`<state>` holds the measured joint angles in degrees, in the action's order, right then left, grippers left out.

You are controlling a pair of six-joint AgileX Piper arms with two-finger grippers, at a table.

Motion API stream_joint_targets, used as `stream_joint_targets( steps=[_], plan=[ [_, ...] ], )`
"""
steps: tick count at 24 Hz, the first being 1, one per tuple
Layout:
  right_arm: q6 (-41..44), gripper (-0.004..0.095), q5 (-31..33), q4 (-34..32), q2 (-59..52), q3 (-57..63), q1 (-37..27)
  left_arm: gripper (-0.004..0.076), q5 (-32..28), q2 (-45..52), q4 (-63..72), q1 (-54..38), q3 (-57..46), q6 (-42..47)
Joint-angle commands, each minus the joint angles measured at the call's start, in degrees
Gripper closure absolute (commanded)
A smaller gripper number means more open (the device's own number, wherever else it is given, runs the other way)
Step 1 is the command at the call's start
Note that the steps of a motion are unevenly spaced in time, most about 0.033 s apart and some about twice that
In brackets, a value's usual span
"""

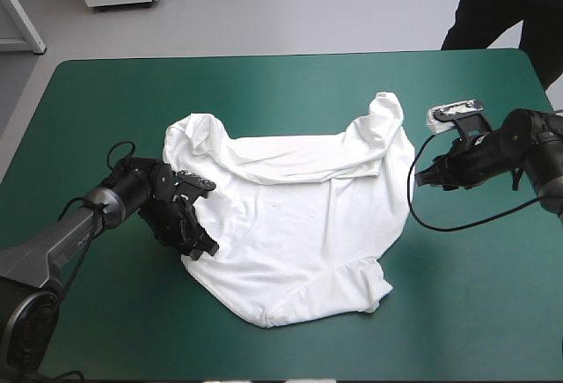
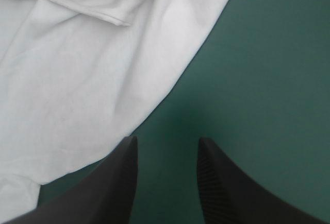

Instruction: Fold the cloth

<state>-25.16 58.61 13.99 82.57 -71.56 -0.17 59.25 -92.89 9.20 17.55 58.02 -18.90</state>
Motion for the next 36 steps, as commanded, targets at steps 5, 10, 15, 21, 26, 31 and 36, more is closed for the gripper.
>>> stream_joint_targets(
  steps=[5,10,15,21,26,31,36],
  plan=[
    [0.09,0.0483,-2.93,-0.55,5.57,-2.42,0.00,0.0744,-0.23,-2.09,7.73,0.69,0.01,-4.35],
    [0.49,0.0425,-1.58,0.33,15.63,-13.96,0.04,0.0745,0.70,-2.20,8.16,0.69,0.01,-5.69],
    [0.23,0.0425,0.17,1.36,25.60,-25.15,1.18,0.0746,0.64,-2.20,8.72,0.69,0.01,-5.94],
    [0.34,0.0425,0.82,-0.82,32.01,-29.53,1.71,0.0746,0.85,-2.20,8.83,0.69,0.01,-6.08],
    [0.28,0.0425,0.38,-1.25,33.81,-29.70,1.71,0.0746,0.91,-2.20,11.72,0.69,0.01,-8.72],
    [0.28,0.0465,2.18,-1.00,35.70,-29.70,2.20,0.0746,-0.80,-2.20,12.28,0.69,0.01,-8.99],
    [0.13,0.0748,3.84,-0.16,38.06,-29.70,4.34,0.0746,-1.37,-2.20,12.14,0.69,0.01,-8.99]
  ],
)
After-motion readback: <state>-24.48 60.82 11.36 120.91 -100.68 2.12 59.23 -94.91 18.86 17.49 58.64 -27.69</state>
